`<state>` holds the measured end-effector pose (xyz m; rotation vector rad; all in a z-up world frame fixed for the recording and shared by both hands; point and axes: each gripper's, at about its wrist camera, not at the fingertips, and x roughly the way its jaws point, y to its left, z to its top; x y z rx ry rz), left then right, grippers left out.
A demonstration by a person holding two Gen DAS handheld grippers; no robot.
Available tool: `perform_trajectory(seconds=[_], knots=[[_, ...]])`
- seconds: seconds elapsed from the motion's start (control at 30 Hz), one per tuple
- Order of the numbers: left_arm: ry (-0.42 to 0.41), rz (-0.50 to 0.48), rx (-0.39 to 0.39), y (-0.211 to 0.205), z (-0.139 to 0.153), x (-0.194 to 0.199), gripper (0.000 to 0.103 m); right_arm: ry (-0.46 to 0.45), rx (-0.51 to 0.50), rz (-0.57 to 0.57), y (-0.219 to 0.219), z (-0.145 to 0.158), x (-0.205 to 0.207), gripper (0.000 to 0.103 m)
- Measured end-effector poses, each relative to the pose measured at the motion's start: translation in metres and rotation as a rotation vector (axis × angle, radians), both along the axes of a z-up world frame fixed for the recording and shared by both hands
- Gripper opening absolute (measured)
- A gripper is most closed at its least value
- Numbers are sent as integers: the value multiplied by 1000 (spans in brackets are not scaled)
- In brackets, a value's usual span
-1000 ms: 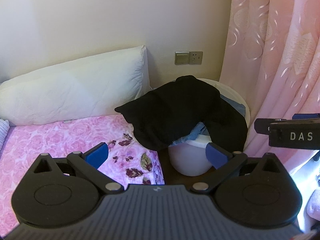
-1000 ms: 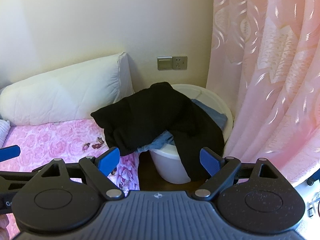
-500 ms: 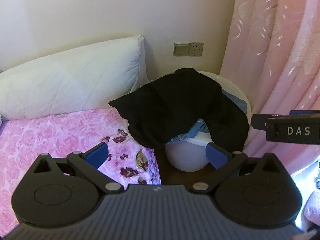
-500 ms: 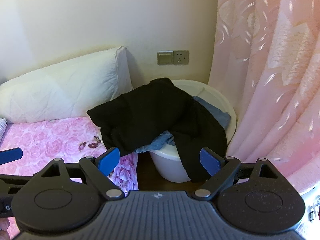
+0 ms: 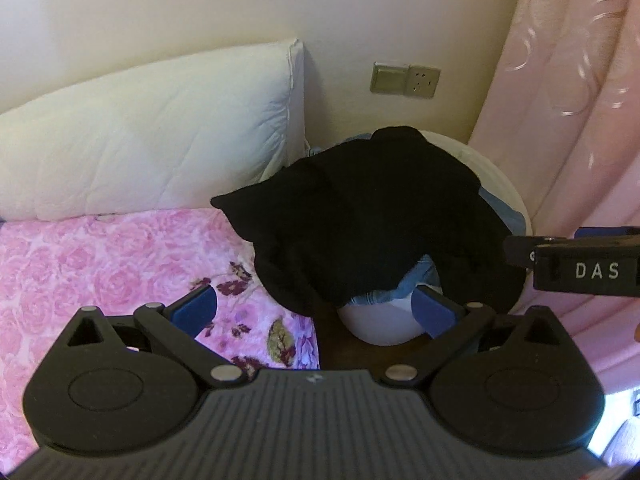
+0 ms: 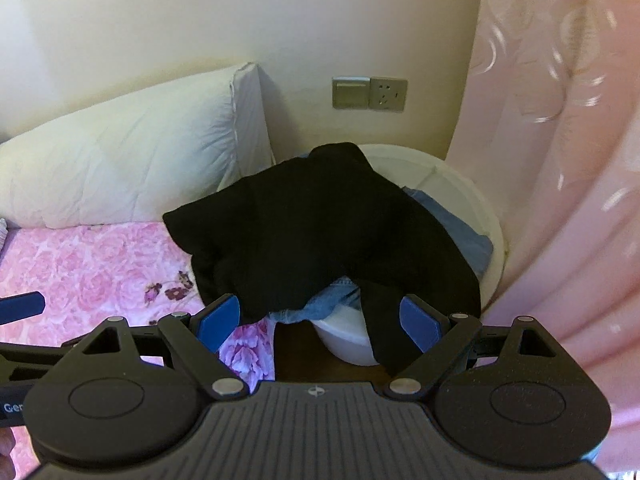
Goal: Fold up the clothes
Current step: 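Grasp the black trousers with the left gripper while the right gripper grasps them too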
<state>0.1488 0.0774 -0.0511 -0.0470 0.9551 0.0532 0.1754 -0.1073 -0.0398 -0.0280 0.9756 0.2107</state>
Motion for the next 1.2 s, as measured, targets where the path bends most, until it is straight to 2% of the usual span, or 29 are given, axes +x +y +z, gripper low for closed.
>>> perform_trajectory(seconds=[0.2,0.43,0.6,0.77,1.03,1.1,1.2], knots=[[51,23,-48,10,-33,47,102,29,-5,10,-5,-24,50,90],[104,75,-133,34,-89,93,101,83,-30,41,-9,-71,106,90],[130,154,-185,61,-130,126,101,100,-61,84,-5,-106,147,90],[142,252,-237,90,-170,164,101,68,-60,82,-5,-124,190,90],[129,335,-277,111,-203,195,102,-34,-57,137,-8,-141,247,90],[124,353,-287,115,-209,199,102,-19,-46,175,-10,-152,263,90],[111,379,-302,121,-218,204,102,61,-16,249,-14,-169,275,90]])
